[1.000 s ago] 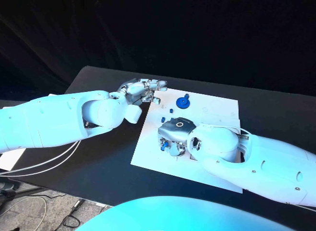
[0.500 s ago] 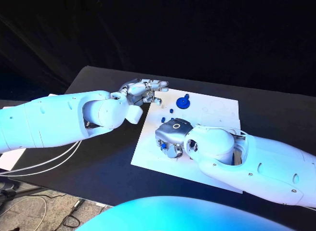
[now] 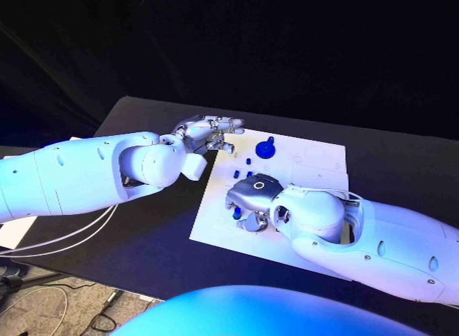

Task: Assemble the parts on the task board

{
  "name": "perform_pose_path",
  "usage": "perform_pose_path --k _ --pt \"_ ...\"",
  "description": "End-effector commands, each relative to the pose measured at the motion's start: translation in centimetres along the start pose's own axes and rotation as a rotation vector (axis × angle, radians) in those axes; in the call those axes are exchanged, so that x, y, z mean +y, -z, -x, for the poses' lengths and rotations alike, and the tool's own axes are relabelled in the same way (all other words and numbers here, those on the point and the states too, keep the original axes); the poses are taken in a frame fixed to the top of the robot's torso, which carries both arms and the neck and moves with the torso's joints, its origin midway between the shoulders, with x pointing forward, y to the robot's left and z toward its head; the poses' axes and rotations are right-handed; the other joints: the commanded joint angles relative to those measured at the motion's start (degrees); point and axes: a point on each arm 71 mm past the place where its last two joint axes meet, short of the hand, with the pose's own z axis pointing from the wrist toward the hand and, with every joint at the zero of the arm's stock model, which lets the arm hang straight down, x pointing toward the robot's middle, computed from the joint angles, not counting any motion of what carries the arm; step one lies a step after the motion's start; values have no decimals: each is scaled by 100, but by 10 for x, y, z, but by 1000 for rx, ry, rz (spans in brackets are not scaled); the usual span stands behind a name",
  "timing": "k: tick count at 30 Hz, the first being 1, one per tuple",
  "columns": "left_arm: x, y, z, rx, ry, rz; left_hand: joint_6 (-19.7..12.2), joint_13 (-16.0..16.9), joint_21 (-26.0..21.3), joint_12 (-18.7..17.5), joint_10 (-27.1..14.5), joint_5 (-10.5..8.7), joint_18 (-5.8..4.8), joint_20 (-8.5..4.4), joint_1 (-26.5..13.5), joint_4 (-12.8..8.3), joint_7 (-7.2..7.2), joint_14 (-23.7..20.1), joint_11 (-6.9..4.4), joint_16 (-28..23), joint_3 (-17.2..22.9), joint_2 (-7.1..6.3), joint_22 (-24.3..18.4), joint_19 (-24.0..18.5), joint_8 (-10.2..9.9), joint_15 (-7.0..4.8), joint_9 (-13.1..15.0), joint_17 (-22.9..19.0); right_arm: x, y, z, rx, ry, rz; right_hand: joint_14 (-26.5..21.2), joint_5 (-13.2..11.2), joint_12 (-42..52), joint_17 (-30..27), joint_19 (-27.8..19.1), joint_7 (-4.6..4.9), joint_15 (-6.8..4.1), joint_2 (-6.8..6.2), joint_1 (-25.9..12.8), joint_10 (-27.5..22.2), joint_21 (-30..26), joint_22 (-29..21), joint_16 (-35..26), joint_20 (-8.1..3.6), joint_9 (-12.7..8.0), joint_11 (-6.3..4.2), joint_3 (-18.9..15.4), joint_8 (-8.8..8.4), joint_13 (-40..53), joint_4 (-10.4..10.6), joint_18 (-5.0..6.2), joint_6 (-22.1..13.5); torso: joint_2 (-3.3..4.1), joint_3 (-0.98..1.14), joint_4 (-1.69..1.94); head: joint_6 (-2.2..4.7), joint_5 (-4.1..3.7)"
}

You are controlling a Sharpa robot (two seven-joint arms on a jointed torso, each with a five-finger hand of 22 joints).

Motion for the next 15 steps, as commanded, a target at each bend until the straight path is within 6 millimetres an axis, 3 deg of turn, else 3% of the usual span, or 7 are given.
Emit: perform_pose_path --k 1,6,11,15 --pt "-1 0 -2 25 1 0 24 7 -39 30 -17 12 95 -11 1 -9 23 -41 1 -34 -35 25 -7 -37 1 12 -9 -5 0 6 7 -110 -22 12 101 41 37 -11 13 3 43 13 64 -50 -39 -12 -20 43 3 -8 -68 4 10 23 -9 -46 6 6 -8 1 -13" --pt "-1 0 1 20 -1 0 20 6 -42 31 -23 12 95 -10 -2 -7 25 -41 3 -33 -40 23 -9 -38 -2 13 -10 -4 -8 22 17 -217 -62 -2 97 47 89 -46 10 20 38 8 118 -40 -63 -46 -43 42 10 -17 -214 10 14 85 -3 -18 -2 1 -17 1 -75" --pt "-2 -1 3 37 -1 -9 15 5 -57 36 -34 10 95 -8 -12 -4 29 -48 8 -40 -56 11 -17 -43 -8 17 -11 -20 -33 45 30 -305 -187 -76 31 -100 273 -318 -58 11 -24 61 167 245 -219 -239 -253 8 20 -86 -330 18 32 198 33 54 -11 3 -20 1 -177" --pt "-3 -1 4 51 -6 -14 1 8 -59 62 -47 9 90 -1 -66 19 37 -63 17 -48 -126 -34 -23 -52 -25 29 -14 -43 -62 72 36 -324 -399 -164 14 -76 378 -431 -82 57 -7 70 140 449 -286 -317 -348 26 26 -73 -408 27 30 292 38 116 -30 8 -77 1 -229"
